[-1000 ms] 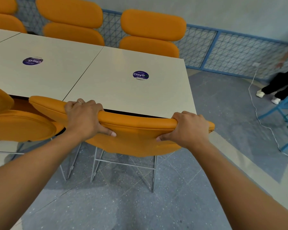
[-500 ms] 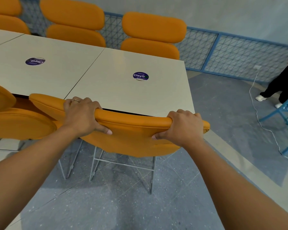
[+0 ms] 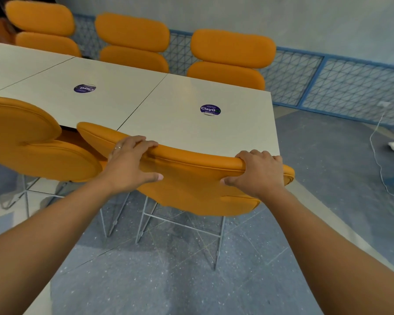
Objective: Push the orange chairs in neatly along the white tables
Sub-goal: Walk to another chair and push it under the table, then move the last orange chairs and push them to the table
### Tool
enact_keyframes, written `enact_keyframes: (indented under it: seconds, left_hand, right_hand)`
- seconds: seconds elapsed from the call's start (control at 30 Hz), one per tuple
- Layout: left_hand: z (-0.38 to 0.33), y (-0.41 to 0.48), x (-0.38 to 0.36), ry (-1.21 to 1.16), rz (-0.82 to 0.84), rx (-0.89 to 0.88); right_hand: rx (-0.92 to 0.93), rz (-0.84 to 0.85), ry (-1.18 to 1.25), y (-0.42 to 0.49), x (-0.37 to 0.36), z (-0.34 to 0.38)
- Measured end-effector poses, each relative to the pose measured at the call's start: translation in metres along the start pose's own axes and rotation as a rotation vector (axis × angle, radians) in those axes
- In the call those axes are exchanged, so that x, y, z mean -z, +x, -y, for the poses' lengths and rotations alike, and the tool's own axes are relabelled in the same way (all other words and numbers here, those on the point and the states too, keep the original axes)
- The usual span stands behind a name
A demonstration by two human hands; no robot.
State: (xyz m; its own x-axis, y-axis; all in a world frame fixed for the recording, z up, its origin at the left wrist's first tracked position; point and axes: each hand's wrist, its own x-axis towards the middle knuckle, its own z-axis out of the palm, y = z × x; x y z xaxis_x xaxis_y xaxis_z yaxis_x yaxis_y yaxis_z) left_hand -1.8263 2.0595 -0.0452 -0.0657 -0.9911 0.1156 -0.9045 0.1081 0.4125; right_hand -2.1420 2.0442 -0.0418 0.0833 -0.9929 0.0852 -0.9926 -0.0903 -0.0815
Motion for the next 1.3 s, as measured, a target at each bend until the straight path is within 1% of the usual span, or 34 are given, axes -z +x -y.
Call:
enact_keyframes:
  seconds: [0.13,0.27,0.4,0.5,0.6,0.7,0.83,0.97,1.17,1.3]
  left_hand:
    - [0.01,-0.015,0.014,-0.136,0.004,-0.009]
    - [0.031,-0.025,0.027,-0.174,0.006,-0.013]
    - [0.06,-0.038,0.045,-0.206,-0.017,-0.007]
    - [0.09,-0.052,0.066,-0.229,-0.02,-0.008]
    - [0.133,-0.07,0.092,-0.231,-0.02,0.037]
    - [0.179,-0.088,0.118,-0.219,-0.03,0.06]
    - [0.233,-0.108,0.146,-0.215,-0.04,0.071]
    - [0.293,-0.127,0.174,-0.21,-0.045,0.12]
    - [0.353,-0.14,0.202,-0.182,-0.079,0.165]
    - [0.382,-0.139,0.219,-0.171,-0.113,0.177]
  right_hand:
    - [-0.005,-0.049,0.138,-0.012,0.002,0.015]
    - [0.097,-0.129,0.302,-0.023,0.011,0.053]
    - [0.215,-0.092,0.421,-0.029,0.014,0.111]
    - [0.252,0.007,0.524,-0.03,0.009,0.158]
    - [0.27,0.111,0.538,-0.032,-0.003,0.212]
    - [0.278,0.161,0.551,-0.033,-0.016,0.264]
    - [0.302,0.18,0.565,-0.03,-0.026,0.324]
    - [0.332,0.211,0.561,-0.026,-0.031,0.391]
    - [0.376,0.204,0.579,-0.011,-0.028,0.455]
    - [0.39,0.172,0.585,0.011,-0.023,0.489]
